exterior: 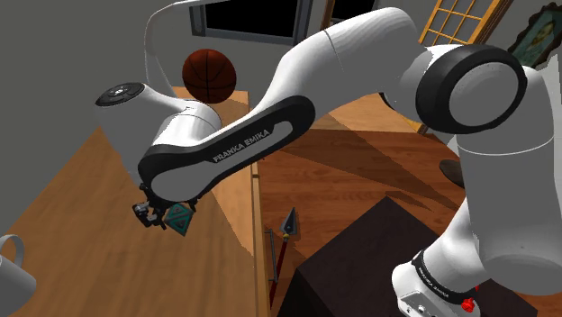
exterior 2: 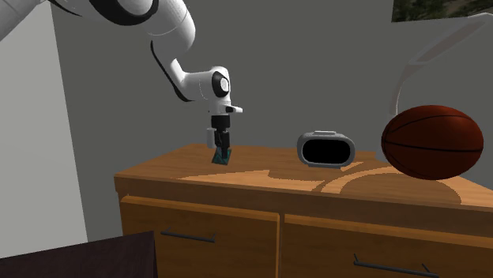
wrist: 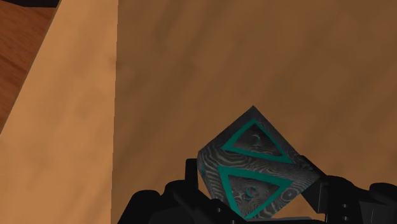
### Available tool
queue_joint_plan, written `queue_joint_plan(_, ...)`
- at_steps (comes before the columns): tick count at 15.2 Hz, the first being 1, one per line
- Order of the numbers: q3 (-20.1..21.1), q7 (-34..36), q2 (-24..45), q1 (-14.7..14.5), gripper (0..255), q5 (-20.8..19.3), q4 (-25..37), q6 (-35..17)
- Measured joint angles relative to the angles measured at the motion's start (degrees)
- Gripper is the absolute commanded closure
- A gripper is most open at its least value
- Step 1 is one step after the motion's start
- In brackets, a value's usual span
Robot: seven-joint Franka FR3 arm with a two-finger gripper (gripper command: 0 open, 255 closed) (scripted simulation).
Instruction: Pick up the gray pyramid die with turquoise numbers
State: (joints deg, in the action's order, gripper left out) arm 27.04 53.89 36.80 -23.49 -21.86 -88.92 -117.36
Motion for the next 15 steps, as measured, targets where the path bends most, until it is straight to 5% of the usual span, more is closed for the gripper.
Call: queue_joint_plan(15, 1.6, -1.8, -4.5, 0.5, 255, 2.5, 4.0, 8.1)
